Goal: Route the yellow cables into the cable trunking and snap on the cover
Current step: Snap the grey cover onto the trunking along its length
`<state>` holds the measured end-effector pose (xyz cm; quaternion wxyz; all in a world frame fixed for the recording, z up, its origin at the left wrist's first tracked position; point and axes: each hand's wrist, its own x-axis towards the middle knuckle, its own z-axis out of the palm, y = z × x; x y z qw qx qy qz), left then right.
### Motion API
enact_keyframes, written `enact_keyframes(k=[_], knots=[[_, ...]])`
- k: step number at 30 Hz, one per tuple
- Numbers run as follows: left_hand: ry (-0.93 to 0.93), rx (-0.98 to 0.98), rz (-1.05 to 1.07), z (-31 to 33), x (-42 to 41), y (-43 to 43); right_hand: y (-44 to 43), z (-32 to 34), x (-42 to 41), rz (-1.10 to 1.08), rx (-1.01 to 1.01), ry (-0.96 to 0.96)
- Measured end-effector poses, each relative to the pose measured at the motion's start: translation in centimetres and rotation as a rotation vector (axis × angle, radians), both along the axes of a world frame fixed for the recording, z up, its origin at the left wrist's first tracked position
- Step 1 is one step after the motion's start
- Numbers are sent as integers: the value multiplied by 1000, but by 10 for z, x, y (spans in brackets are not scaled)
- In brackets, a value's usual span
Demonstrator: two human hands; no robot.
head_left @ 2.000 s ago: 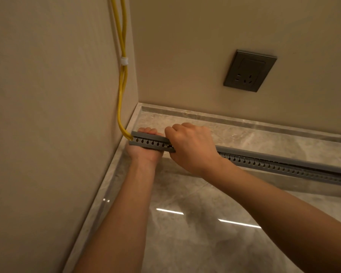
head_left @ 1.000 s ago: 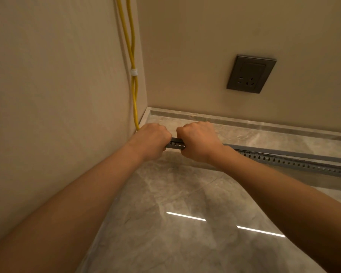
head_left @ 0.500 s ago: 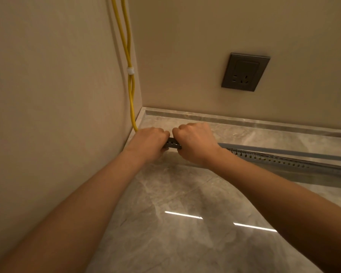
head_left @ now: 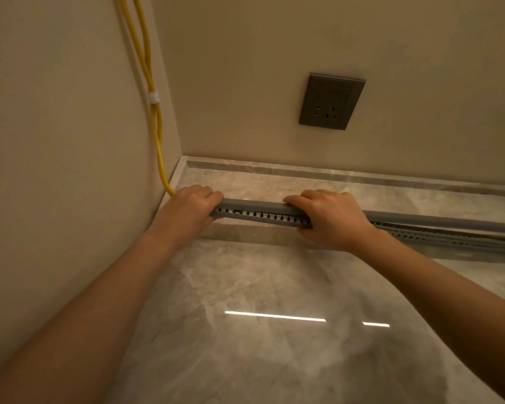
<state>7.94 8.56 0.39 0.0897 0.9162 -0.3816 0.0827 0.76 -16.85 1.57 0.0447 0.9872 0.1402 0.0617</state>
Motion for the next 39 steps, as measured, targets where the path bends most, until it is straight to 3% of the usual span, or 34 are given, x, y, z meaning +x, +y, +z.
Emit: enact_keyframes(k=[4, 12, 15, 21, 24, 29, 35, 39], knots=[[-26, 10, 12, -5, -2, 0, -14, 0, -4, -44, -54, 11], [-83, 253, 164, -7, -2, -8, 0, -2, -2, 46, -219, 8], [-89, 181, 117, -8, -8, -18, 5, 3, 0, 58, -219, 18], [-182, -30, -186, -4, -28, -53, 12, 10, 3, 52, -246, 55], [-176, -85, -193, -2, -32, -56, 11, 9, 3, 56, -253, 47], [-189, -112, -196, -4, -33, -56, 6, 2, -5, 75, -174, -49], [-143, -56, -211, -3, -32, -55, 7, -4, -23, 118, -10, -300], [-156, -54, -217, -4, -31, -57, 11, -8, -22, 39, 46, -304]])
